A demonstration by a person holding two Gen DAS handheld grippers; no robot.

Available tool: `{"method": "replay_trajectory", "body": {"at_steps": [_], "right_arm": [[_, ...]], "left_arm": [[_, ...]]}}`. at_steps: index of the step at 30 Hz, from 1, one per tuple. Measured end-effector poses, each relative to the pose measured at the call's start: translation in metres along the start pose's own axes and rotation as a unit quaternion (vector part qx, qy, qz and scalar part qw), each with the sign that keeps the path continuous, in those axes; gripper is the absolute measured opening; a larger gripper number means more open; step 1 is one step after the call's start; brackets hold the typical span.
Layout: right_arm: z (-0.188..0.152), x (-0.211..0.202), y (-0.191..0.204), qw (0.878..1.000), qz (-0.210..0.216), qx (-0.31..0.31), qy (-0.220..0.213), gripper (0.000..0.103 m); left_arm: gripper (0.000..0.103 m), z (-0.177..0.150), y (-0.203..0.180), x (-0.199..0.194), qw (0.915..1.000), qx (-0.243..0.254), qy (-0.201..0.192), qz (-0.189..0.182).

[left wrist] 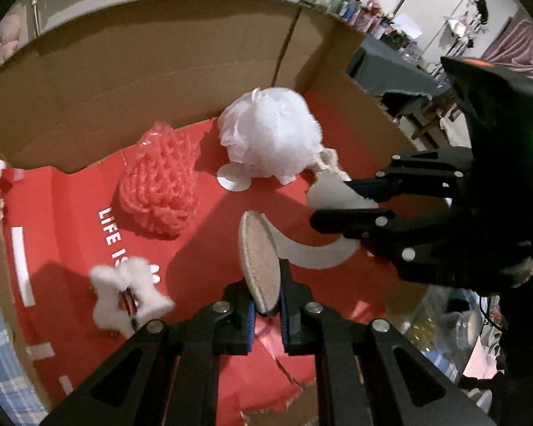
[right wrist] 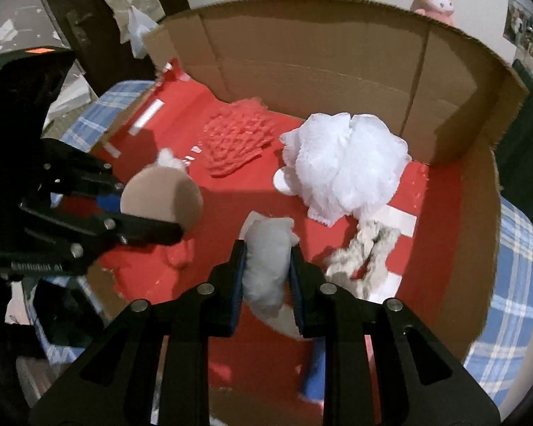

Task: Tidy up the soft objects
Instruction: 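Open the right tool to drop the white cloth while the left drops the beige pad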

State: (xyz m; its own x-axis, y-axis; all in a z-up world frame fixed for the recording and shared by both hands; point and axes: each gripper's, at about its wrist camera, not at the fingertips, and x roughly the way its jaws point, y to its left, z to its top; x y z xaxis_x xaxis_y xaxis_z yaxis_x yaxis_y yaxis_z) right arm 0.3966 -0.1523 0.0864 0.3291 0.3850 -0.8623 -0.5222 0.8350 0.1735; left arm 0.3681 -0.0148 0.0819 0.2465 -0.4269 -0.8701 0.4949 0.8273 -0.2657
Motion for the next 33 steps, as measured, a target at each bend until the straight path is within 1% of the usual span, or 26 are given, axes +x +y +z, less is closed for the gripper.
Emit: {"method": "replay_trajectory", "body": {"at_steps": [5,11,18,19,23,26,28,33], "right_arm": [[0.01,0.021,-0.003,1.0,-0.01,0.002,0.026,0.021],[0.015,0.037,-0.009,0.999,-0.021,0.009,0.048,0.022],[0.015,0.042,-0.01,0.998,-0.036,0.006,0.058,0.022],[0.016,0.041,-0.009,0.997,-0.04,0.004,0.059,0.022],[0.021,0.045,-0.002,0.997,-0.045,0.0,0.062,0.023],[0.023,0.046,0.001,0.997,-0.047,-0.003,0.062,0.023],[0.023,0.047,0.003,0.997,-0.05,-0.005,0.062,0.024],[0.022,0.049,0.004,0.997,-0.051,-0.006,0.06,0.024]], "left_arm": [[0.01,0.009,0.008,0.015,0.9998,-0.013,0.015,0.004],[0.011,0.01,0.01,0.029,0.9995,-0.014,0.027,0.01],[0.012,0.012,0.01,0.035,0.9995,-0.015,0.025,0.016],[0.014,0.012,0.01,0.036,0.9994,-0.015,0.025,0.016],[0.018,0.015,0.011,0.036,0.9994,-0.013,0.024,0.023],[0.024,0.015,0.011,0.035,0.9993,-0.01,0.023,0.026],[0.03,0.015,0.011,0.034,0.9993,-0.009,0.021,0.03],[0.03,0.016,0.015,0.033,0.9991,-0.009,0.02,0.035]]}}
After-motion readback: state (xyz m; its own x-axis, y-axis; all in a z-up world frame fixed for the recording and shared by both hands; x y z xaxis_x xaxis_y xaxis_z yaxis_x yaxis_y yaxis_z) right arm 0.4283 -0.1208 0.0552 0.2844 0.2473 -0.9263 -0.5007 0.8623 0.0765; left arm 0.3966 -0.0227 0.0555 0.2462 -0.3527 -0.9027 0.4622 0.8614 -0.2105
